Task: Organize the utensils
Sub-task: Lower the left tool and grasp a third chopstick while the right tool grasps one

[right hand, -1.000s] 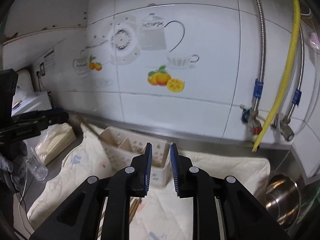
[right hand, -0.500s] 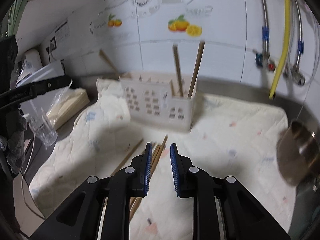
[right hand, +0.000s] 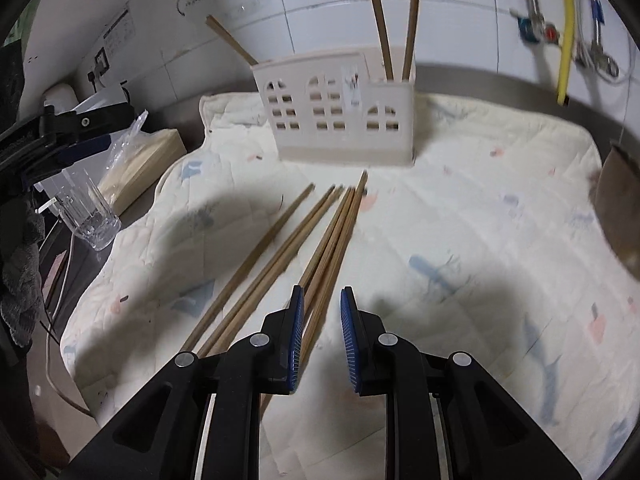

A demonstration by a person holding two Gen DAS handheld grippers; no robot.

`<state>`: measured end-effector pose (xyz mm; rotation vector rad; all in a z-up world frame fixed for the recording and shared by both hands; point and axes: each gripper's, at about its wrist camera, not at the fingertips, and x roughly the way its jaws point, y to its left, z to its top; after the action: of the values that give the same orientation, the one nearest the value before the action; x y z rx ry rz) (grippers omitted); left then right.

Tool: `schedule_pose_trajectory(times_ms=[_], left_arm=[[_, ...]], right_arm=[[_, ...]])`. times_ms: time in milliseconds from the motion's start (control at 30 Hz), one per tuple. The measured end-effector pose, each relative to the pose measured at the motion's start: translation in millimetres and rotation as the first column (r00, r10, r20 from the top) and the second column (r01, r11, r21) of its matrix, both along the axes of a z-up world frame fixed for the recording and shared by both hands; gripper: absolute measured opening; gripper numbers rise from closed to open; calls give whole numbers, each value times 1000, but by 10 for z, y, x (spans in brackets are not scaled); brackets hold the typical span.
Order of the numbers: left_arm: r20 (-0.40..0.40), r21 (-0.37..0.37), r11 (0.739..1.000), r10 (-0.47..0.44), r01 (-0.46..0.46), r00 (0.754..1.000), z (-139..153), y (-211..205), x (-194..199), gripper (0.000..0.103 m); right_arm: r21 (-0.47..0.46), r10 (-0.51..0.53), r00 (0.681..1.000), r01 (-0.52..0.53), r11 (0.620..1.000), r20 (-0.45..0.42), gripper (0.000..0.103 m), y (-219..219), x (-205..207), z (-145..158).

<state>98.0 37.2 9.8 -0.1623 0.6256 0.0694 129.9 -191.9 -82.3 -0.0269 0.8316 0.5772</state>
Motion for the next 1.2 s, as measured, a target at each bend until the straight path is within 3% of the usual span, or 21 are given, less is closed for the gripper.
schedule_pose_trajectory(times_ms=[567, 1200], left_arm=[[-53, -32, 999, 33, -35, 998, -264, 116, -14, 85], [-78, -47, 999, 20, -24, 997, -379, 97, -63, 85]], right_arm=[[19, -41, 996, 42, 999, -85, 9, 86, 43, -299], [-89, -67, 997, 64, 994, -35, 9, 230, 24, -330]])
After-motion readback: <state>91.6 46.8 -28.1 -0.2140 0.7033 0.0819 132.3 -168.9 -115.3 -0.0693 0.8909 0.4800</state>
